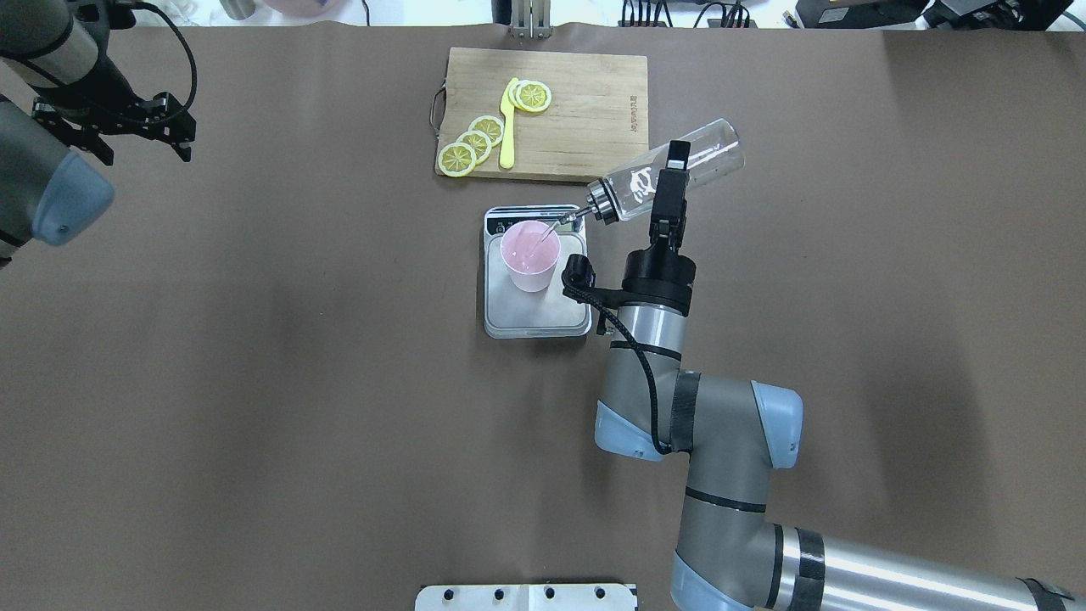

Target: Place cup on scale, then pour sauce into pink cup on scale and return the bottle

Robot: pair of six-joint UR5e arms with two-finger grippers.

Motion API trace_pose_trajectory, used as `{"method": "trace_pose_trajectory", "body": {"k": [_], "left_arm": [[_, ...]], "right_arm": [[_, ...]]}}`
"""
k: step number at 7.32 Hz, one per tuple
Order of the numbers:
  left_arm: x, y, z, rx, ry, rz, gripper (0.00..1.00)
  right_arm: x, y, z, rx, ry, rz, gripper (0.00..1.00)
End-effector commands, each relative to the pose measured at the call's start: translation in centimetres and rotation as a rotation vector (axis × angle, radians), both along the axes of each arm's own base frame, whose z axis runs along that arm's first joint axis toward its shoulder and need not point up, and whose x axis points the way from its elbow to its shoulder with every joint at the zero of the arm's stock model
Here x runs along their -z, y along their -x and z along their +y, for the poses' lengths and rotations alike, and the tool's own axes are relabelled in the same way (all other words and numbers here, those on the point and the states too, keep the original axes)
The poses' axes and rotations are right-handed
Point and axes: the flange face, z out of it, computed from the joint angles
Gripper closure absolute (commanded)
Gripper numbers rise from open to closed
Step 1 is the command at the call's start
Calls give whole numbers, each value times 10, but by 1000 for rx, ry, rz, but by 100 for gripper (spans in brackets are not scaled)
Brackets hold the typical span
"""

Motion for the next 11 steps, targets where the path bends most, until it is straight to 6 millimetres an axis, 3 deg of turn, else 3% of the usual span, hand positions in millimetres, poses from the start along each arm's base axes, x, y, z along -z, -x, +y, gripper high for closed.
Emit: {"method": "trace_pose_trajectory", "body": {"k": [1, 3, 5, 6, 8, 9, 10, 11], "left_arm": [[3, 0, 0, 0, -5, 3, 1], [8, 0, 0, 0, -11, 6, 1], [13, 4, -2, 7, -17, 7, 1], [18, 5, -1, 9, -25, 11, 1], [36, 12, 4, 22, -50, 24, 1], [38, 14, 5, 23, -53, 25, 1], [41, 14, 5, 27, -55, 28, 1], [46, 15, 8, 29, -63, 33, 1]], "right_arm": [[-8, -5, 3, 46, 25, -167, 100], [0, -7, 5, 123, 54, -430, 100], [5, -19, -8, 174, 124, -672, 100], [-3, -42, -20, 177, 174, -773, 100], [-20, -115, -37, 194, 238, -941, 100], [-55, -150, -48, 220, 275, -1121, 100], [-93, -194, -58, 248, 300, -1196, 100], [-118, -222, -65, 260, 315, -1257, 100]]}}
